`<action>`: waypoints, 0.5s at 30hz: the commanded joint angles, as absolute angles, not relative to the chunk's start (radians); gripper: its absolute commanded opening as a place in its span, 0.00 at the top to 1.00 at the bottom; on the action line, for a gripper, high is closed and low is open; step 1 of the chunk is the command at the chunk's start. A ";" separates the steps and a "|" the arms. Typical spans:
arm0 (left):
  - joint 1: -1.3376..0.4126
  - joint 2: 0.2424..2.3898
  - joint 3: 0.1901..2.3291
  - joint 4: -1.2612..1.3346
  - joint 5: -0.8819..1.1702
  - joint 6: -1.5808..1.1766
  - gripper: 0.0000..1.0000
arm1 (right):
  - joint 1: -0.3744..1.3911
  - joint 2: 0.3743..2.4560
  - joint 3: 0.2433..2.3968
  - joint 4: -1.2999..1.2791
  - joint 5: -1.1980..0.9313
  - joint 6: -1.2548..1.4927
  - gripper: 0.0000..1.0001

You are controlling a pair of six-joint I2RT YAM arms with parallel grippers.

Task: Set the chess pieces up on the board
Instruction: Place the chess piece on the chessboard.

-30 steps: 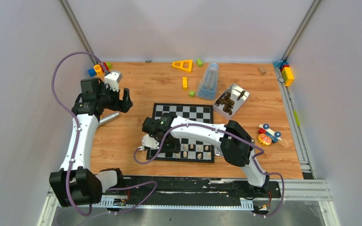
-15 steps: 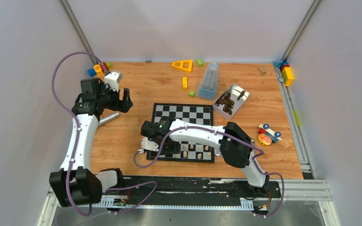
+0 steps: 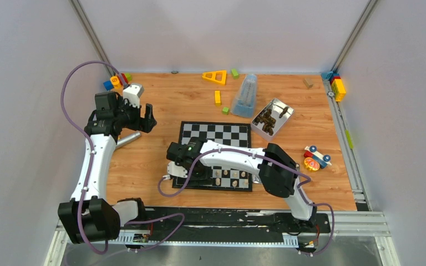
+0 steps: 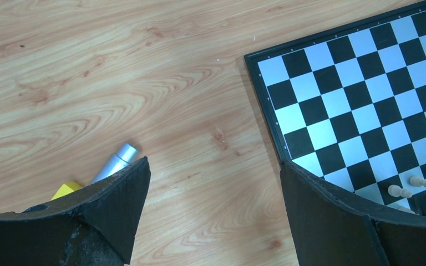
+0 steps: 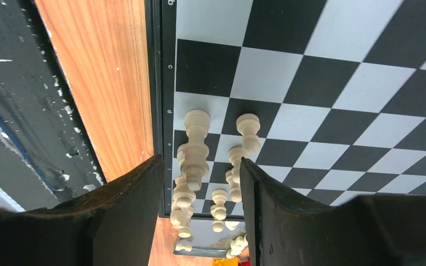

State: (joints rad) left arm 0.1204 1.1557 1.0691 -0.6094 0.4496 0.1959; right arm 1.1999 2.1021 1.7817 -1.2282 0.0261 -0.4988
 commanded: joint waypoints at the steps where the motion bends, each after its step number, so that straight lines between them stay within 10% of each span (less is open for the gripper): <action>1: 0.125 1.135 1.089 -0.584 0.494 0.207 0.06 | 1.133 1.958 1.835 -1.196 -0.084 -0.468 0.45; 15: 0.124 1.198 1.136 -0.701 0.742 0.283 0.00 | 0.502 1.387 1.301 -1.068 -0.441 -0.498 0.42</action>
State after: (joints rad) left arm 0.1204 1.1687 1.0718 -0.6327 0.6167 0.2447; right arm 0.5842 1.4792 1.4734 -1.1011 -0.3454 -0.4786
